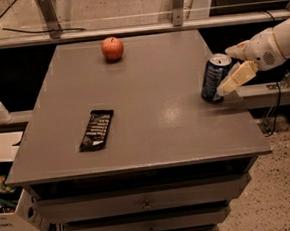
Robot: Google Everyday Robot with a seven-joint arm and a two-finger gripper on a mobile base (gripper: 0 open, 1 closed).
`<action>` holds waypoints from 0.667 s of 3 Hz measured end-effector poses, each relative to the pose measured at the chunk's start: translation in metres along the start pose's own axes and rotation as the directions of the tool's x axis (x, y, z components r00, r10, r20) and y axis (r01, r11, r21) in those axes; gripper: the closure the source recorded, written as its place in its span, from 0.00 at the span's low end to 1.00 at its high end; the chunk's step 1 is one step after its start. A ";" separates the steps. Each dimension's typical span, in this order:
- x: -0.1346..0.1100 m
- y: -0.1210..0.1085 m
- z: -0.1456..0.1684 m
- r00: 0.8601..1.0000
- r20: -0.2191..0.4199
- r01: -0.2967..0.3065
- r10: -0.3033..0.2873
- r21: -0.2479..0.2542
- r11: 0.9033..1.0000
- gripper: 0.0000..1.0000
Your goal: Pick pepsi can
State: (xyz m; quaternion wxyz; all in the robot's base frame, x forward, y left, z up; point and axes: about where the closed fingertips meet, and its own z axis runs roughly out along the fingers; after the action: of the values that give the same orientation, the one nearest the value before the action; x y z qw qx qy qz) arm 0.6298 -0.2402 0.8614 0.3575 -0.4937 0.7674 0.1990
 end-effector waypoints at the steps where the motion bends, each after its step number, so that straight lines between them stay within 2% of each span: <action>1: 0.002 0.002 -0.002 0.998 0.051 -0.044 0.045 -0.016 0.999 0.23; 2: 0.007 0.010 -0.007 0.995 0.062 -0.078 0.080 -0.041 0.996 0.47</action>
Offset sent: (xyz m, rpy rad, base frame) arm -0.0269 -0.0130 0.0016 0.1254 0.0806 -0.0339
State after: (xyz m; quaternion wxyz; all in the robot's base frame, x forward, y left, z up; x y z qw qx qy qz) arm 0.6167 -0.2445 0.8604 0.3640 -0.4633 0.7705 0.2433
